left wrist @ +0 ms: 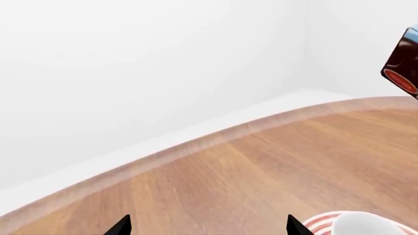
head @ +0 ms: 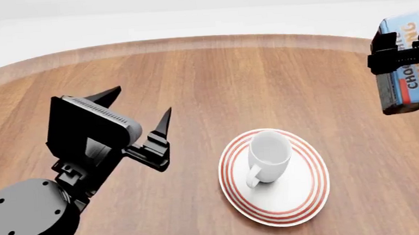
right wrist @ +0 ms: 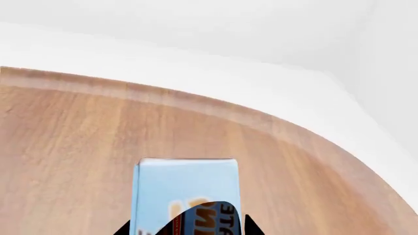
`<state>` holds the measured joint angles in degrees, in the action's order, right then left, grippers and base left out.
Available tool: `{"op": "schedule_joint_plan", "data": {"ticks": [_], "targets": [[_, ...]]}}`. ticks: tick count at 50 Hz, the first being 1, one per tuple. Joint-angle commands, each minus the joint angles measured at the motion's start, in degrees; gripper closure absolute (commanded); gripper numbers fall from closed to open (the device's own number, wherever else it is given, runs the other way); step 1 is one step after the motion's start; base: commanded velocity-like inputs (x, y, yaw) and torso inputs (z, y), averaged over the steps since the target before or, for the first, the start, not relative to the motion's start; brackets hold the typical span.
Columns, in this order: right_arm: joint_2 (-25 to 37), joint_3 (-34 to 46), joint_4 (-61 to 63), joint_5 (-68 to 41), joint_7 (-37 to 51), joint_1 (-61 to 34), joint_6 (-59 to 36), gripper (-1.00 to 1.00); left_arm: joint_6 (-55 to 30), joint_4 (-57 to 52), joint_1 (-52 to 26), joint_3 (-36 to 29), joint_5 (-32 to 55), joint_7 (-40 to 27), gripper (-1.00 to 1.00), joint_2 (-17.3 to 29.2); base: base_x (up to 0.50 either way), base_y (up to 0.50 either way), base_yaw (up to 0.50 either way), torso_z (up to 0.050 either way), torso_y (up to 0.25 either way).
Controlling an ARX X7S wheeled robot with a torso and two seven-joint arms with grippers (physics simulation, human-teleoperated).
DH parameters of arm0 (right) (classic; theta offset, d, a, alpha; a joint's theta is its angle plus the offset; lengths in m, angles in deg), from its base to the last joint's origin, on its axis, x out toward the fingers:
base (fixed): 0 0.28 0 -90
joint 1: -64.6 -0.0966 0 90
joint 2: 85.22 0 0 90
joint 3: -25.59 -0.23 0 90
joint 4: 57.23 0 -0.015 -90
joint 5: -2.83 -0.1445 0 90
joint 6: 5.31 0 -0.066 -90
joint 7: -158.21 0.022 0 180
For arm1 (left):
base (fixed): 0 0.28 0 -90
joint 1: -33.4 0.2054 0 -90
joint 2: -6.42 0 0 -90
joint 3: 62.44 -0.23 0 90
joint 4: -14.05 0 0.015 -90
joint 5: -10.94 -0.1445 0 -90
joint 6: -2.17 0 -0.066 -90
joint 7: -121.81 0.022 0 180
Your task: Pick up the white mug and put it on the plate, and put the chocolate pudding to the right of the plate.
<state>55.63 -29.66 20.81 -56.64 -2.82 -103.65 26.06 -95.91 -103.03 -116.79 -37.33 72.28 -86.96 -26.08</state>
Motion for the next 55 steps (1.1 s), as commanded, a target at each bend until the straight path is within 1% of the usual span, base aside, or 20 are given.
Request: {"op": "schedule_joint_plan", "data": {"ticks": [1,5,8,13,22,37,49,55], "targets": [[-7.06,4.7,-13.76,8.36,-9.27,-4.36,1.98,1.0,0.47,-0.06,0.53,1.13,-0.63,1.86,-1.0,-1.19,0.0,0.0,0.0,0.0,0.0],[-7.27,5.98,-15.33,9.1,-11.55,-4.92,1.96,1.0,0.52,0.04,0.67,1.12,-0.7,1.91,-1.0,-1.23,0.0,0.0,0.0,0.0,0.0],[-7.92,6.39,-19.38,9.48,-13.0,-6.29,1.15,1.0,0.45,0.06,0.68,1.06,-0.79,1.99,-1.0,-1.41,0.0,0.0,0.0,0.0,0.0],[-8.83,6.93,-23.63,10.76,-14.24,-6.9,2.47,1.0,0.41,0.09,0.74,1.06,-0.81,2.08,-1.0,-1.43,0.0,0.0,0.0,0.0,0.0],[-13.45,11.48,-34.97,16.0,-19.06,-9.71,5.44,1.0,0.22,0.18,0.54,1.17,-0.71,2.35,-1.0,-1.61,0.0,0.0,0.0,0.0,0.0],[-14.69,14.13,-38.82,18.03,-22.49,-7.48,7.69,1.0,0.38,0.38,0.91,1.27,-0.75,2.37,-1.0,-1.69,0.0,0.0,0.0,0.0,0.0],[-12.84,12.71,-39.82,17.22,-20.88,-3.99,8.86,1.0,0.1,0.27,0.91,1.31,-0.94,2.16,-1.0,-1.7,0.0,0.0,0.0,0.0,0.0],[-13.34,12.38,-41.91,17.23,-21.19,-3.26,10.05,1.0,-0.03,0.33,0.96,1.29,-1.0,2.13,-1.0,-1.83,0.0,0.0,0.0,0.0,0.0]]}}
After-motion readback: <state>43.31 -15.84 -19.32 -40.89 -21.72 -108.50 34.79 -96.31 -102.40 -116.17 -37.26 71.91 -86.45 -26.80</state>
